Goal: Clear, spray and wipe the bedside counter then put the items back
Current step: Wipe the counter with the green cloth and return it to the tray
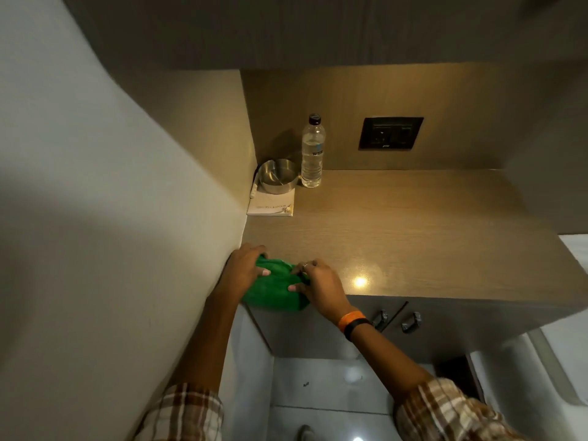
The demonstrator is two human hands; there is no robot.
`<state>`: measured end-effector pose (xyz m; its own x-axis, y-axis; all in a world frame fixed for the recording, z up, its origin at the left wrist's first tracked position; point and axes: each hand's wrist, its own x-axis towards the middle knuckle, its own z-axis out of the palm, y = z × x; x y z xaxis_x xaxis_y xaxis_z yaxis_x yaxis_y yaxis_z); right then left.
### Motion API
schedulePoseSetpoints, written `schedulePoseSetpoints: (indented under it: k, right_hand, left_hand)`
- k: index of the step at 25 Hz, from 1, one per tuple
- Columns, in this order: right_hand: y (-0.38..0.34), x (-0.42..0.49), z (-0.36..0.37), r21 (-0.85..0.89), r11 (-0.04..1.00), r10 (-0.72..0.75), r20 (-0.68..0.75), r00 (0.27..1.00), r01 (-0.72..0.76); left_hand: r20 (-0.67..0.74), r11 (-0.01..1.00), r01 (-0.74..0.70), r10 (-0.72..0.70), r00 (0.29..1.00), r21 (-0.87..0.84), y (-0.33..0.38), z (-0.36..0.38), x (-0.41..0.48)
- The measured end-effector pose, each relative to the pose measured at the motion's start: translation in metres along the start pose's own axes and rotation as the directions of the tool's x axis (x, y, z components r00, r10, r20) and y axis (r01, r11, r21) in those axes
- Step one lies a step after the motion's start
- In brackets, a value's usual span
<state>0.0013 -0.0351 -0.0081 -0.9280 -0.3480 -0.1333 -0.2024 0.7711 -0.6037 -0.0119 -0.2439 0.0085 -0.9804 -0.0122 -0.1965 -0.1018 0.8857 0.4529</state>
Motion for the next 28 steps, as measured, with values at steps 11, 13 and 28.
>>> schedulePoseSetpoints:
  k: [11,13,28]
  right_hand:
    - [0.131,-0.081,-0.125,0.046,0.960,0.278,-0.020,0.960,-0.277]
    - [0.169,-0.099,-0.157,0.208,0.931,0.315,-0.050,0.948,-0.299]
    - [0.476,-0.247,-0.289,0.684,0.693,0.681,-0.520,0.515,-0.226]
  left_hand:
    - [-0.066,0.902,-0.407,0.401,0.914,-0.143,0.143,0.085,-0.024]
    - [-0.088,0.868,-0.396,0.389,0.917,-0.298,0.186,0.101,-0.018]
    - [-0.102,0.721,-0.270,0.268,0.958,-0.638,0.540,0.313,-0.023]
